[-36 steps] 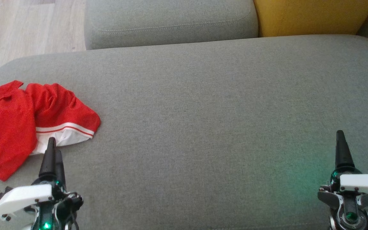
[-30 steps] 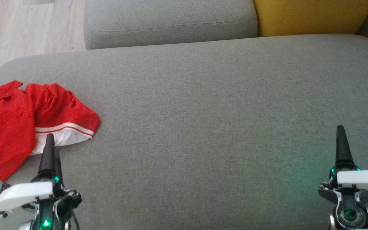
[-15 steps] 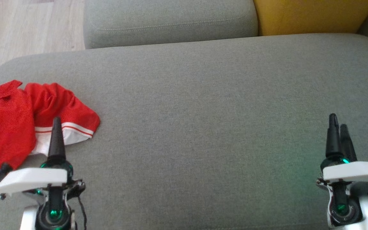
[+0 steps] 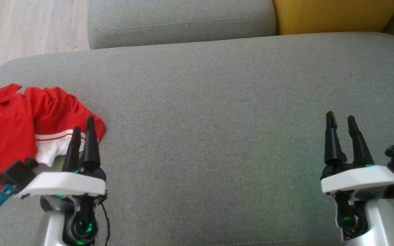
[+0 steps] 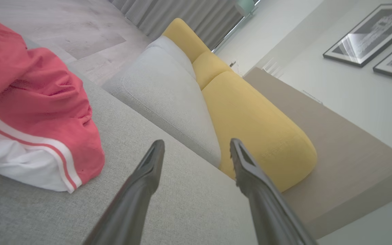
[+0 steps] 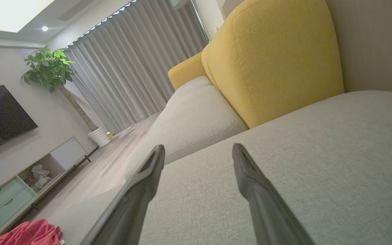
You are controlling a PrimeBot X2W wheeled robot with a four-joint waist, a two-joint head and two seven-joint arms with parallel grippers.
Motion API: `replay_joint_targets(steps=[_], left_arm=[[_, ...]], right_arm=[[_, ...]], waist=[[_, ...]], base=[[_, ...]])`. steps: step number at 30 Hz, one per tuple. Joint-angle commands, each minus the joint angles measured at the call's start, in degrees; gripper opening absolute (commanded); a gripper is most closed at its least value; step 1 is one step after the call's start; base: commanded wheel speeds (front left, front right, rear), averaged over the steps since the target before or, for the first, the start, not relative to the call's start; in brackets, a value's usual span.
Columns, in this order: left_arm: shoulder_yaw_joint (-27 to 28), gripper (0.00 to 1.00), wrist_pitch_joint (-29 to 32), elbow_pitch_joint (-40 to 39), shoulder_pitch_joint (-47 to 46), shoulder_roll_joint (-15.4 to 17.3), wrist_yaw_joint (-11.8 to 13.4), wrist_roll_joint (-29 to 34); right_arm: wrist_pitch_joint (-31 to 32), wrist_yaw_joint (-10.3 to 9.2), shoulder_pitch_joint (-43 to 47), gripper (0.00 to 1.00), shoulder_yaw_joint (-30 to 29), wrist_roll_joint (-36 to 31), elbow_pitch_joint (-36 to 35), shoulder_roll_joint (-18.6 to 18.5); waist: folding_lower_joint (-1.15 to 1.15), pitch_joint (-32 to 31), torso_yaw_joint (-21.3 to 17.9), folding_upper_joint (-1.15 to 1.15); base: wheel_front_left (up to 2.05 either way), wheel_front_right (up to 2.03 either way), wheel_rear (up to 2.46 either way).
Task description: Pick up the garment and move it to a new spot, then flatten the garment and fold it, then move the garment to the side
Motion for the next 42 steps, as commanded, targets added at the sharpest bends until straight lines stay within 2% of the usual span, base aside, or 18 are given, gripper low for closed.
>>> replay_joint_targets(steps=[1,16,23,37,42], left_arm=[[0.02,1.00,-0.74,-2.74,-2.72,0.79,0.61,3.00],[-5.17,1.00,-3.25,-2.94,-3.30,0.91,3.88,20.49],[-8.40,1.00,-4.59,-2.99,-3.75,2.42,6.16,28.15],[-15.31,1.00,-6.77,-1.87,-4.99,5.80,12.28,39.09],[-16.63,1.00,-7.60,-1.53,-5.23,5.98,14.14,40.43]], right_arm=[[-0.95,0.07,-2.69,1.00,1.43,-2.89,-2.48,-0.40],[-3.49,0.09,-2.76,1.00,3.14,-13.79,-0.46,-0.44],[-4.84,0.09,-3.00,1.00,4.25,-20.28,-0.33,-0.46],[-7.04,0.11,-3.66,1.00,5.39,-29.10,0.69,-0.50],[-7.88,0.11,-3.73,1.00,6.21,-28.50,1.68,-0.51]], waist=[[0.00,0.14,-0.07,0.00],[0.00,1.52,-0.34,0.00],[0.00,1.75,-0.56,0.00],[0.00,1.64,-0.85,0.00],[0.00,1.62,-0.85,0.00]], base=[[0.00,0.00,0.00],[0.00,0.00,0.00],[0.00,0.00,0.00],[0.00,0.00,0.00],[0.00,0.00,0.00]])
